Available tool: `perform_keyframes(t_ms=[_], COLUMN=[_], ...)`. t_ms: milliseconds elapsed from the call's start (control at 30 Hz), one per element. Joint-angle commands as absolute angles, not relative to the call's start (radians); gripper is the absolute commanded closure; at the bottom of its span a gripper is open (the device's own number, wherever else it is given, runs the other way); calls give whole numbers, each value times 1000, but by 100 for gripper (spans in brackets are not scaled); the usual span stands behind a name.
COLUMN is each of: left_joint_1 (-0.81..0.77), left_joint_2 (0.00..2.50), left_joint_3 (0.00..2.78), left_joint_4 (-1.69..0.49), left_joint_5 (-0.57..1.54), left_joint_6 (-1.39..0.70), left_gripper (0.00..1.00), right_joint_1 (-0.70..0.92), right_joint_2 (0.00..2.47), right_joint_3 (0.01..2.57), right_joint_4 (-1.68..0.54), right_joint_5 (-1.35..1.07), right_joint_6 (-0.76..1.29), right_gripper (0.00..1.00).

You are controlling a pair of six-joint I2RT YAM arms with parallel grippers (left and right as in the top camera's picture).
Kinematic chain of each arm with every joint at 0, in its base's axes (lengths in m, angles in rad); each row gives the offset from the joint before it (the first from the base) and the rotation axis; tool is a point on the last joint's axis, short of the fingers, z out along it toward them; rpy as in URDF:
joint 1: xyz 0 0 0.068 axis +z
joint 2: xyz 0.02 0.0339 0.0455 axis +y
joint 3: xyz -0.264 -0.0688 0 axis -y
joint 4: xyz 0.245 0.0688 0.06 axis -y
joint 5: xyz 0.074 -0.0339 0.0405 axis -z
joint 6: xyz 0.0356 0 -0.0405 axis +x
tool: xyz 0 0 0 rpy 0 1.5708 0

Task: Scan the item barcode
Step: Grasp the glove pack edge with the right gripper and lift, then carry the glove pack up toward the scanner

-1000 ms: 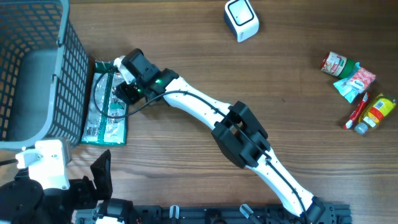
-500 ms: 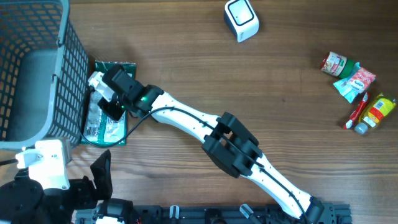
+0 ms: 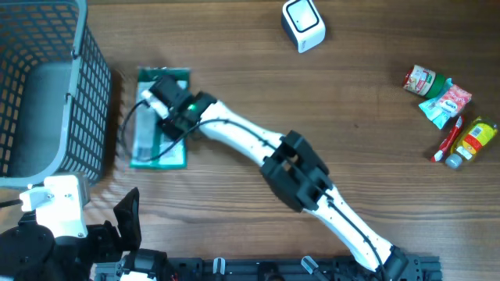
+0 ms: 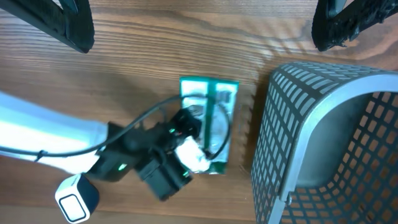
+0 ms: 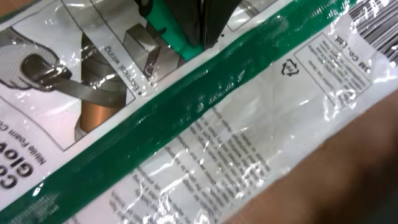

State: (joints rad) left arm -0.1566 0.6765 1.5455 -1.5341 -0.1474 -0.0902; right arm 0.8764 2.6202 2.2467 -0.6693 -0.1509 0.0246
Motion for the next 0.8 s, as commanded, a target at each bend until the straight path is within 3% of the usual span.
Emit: perform_keyframes(t_ms=[0, 233, 467, 533, 600, 700, 767], left_joint_1=[-153, -153, -153, -153, -153, -153, -153], left_joint_2=[676, 676, 676, 676, 676, 676, 676], left_joint_3=[1547, 1547, 1547, 1547, 1547, 1547, 1547], left_joint_4=[-1532, -1532, -1532, -1532, -1532, -1532, -1532], left_joint_5=[-142, -142, -142, -142, -142, -142, -142], left_joint_6=[-78, -78, -78, -78, -78, -78, -78], left_gripper=[0, 0, 0, 0, 0, 0, 0], right_joint_1=[765, 695, 690, 689, 688, 675, 661], right_joint_2=[2695, 2677, 2404, 2358, 2346, 2352, 2352], right_joint_3=[2198, 2199, 2199, 2199, 2199, 2181, 2147], right_joint_4=[-840, -962, -990, -1025, -1054, -1104, -1102], right_joint_5=[-33, -122, -178, -186, -197, -202, -200], right_joint_6=[55, 51, 149, 215, 242, 291, 328], right_gripper=[96, 96, 95, 65, 48, 32, 27])
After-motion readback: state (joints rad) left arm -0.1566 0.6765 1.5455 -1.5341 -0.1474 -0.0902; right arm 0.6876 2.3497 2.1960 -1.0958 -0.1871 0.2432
